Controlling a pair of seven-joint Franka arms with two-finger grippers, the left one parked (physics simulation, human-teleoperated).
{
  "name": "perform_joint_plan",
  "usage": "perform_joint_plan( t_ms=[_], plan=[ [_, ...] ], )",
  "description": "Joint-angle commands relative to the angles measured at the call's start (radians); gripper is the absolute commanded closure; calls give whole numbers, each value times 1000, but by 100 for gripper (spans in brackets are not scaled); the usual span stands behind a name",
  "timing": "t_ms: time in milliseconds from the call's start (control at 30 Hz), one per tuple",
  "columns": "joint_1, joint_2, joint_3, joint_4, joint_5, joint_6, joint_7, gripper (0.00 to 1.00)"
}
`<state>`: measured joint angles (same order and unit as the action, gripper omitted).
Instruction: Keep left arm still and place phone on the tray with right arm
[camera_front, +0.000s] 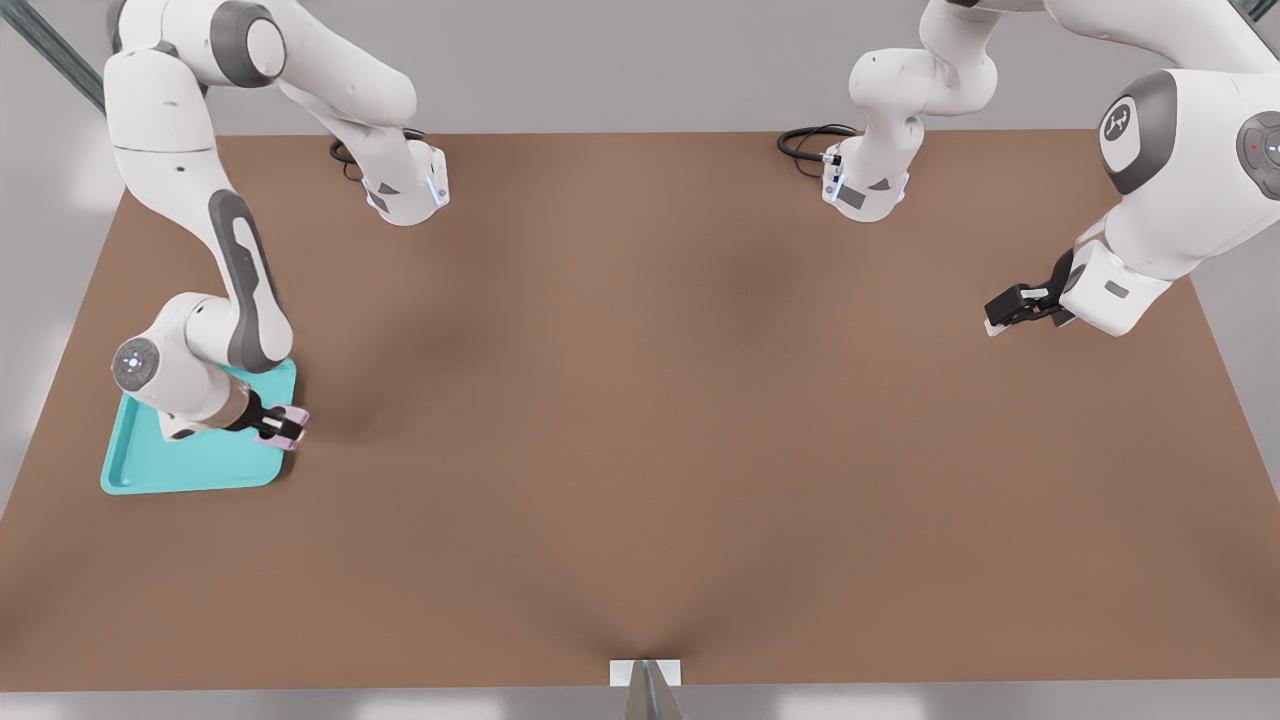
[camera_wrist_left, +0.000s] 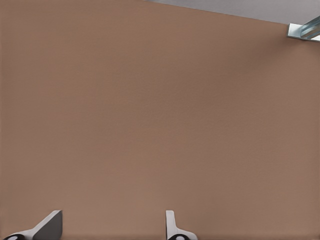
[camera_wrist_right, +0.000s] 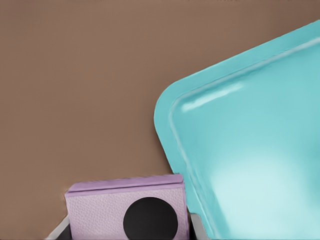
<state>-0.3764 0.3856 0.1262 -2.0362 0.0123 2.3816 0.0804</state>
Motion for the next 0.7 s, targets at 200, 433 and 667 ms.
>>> perform_joint_plan(
  t_ms=[200,433,667],
  plan=[
    [-138,27,6,-7,-14,16,-538,20],
    [-40,-53,9,129,-8,-85,-524,0],
    [455,-51,-206,766,-3,-797,-102,0]
  ],
)
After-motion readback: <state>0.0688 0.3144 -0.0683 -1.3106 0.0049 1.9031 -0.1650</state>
